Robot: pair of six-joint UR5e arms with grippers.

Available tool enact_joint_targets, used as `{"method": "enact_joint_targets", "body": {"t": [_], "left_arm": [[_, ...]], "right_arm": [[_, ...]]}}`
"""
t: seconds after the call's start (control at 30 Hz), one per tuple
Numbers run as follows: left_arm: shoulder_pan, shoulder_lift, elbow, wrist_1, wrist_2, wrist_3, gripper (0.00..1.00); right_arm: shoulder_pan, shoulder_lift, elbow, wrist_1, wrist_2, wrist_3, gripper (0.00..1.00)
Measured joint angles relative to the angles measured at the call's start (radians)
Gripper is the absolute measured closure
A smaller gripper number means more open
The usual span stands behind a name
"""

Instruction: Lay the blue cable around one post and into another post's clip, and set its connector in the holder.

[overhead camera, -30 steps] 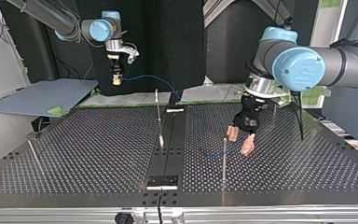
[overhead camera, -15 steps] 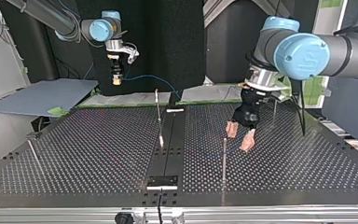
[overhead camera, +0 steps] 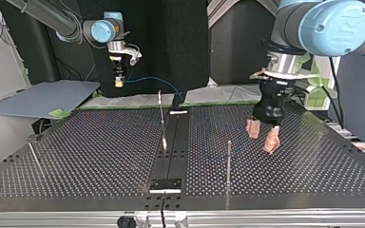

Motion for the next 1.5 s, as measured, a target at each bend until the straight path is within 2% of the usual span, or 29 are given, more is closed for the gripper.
{"method": "enact_joint_targets", "body": {"t": [0.13, 0.43, 0.6, 0.9, 1.5], "left_arm": [[-0.004, 0.004, 0.044, -0.045, -0.035, 0.045, 0.0], [-0.016, -0.016, 0.143, -0.145, 0.013, 0.145, 0.0], [-0.029, -0.052, 0.192, -0.199, -0.01, 0.199, 0.0], [-0.037, -0.081, 0.216, -0.287, -0.084, 0.287, 0.0], [-0.048, -0.081, 0.217, -0.463, -0.087, 0.463, 0.0]], "right_arm": [[0.0, 0.0, -0.003, 0.001, -0.001, 0.001, 1.0], [0.0, 0.0, -0.019, 0.024, -0.002, -0.002, 1.0], [0.0, 0.0, -0.025, 0.034, -0.002, -0.006, 1.0], [0.001, 0.0, -0.029, 0.04, -0.001, -0.01, 1.0], [0.004, 0.001, -0.03, 0.039, -0.002, -0.012, 1.0]]}}
